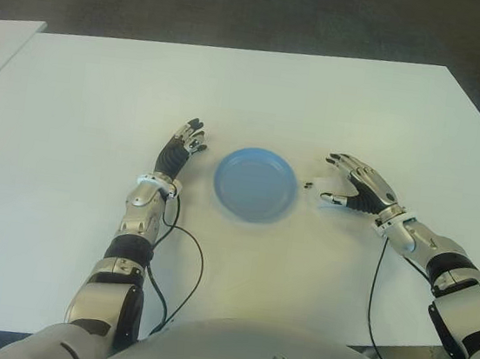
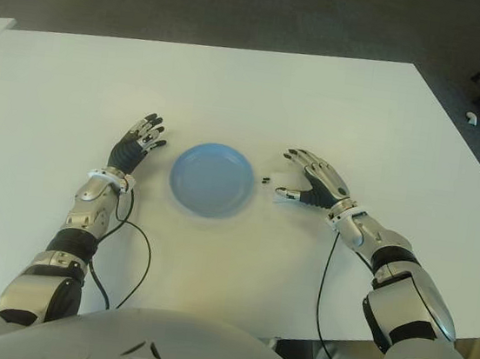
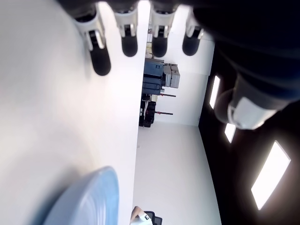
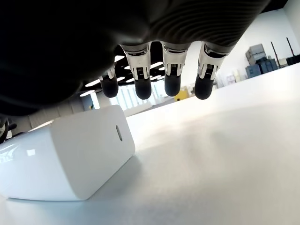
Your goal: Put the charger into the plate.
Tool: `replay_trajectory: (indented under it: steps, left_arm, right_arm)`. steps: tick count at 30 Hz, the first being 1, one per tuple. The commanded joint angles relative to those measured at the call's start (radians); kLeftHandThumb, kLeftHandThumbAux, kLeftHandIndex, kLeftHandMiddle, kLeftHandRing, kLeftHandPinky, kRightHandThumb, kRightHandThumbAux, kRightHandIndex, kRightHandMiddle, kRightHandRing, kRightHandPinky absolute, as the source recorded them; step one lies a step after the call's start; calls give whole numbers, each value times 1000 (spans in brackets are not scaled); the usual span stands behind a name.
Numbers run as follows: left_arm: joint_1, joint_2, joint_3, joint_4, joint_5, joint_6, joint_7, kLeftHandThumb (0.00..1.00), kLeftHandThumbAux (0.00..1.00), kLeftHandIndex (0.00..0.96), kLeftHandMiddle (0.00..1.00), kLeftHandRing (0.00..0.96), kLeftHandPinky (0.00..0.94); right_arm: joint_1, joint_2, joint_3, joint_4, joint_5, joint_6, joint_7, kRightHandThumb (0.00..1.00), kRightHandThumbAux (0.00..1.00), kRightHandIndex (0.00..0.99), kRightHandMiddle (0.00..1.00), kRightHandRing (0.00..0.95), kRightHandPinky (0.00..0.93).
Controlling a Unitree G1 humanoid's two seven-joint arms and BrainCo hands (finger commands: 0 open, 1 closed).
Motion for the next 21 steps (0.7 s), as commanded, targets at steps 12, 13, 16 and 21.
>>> replay_trajectory:
  steps: [12,13,16,21]
  left_arm:
    - [15,4,-11,12,20,61,-1,0,520,22,53,29,2]
    - [15,4,-11,12,21,61,-1,0,519,22,54,29,1]
    - [14,3,-11,11,24,62,0,0,514,21,54,27,0]
    - [17,3,-12,5,28,61,3,0,501,18,47,18,0]
  right_arm:
    - [20,6,48,5,-67,24,-8,275,241,0,0,0,0]
    - [21,8,52,6,-70,27,-8,277,243,0,0,0,0]
    - [21,12,64,7,-81,38,-13,281,245,0,0,0,0]
    - [19,17,88,12,-100,57,-29,285,249,0,0,0,0]
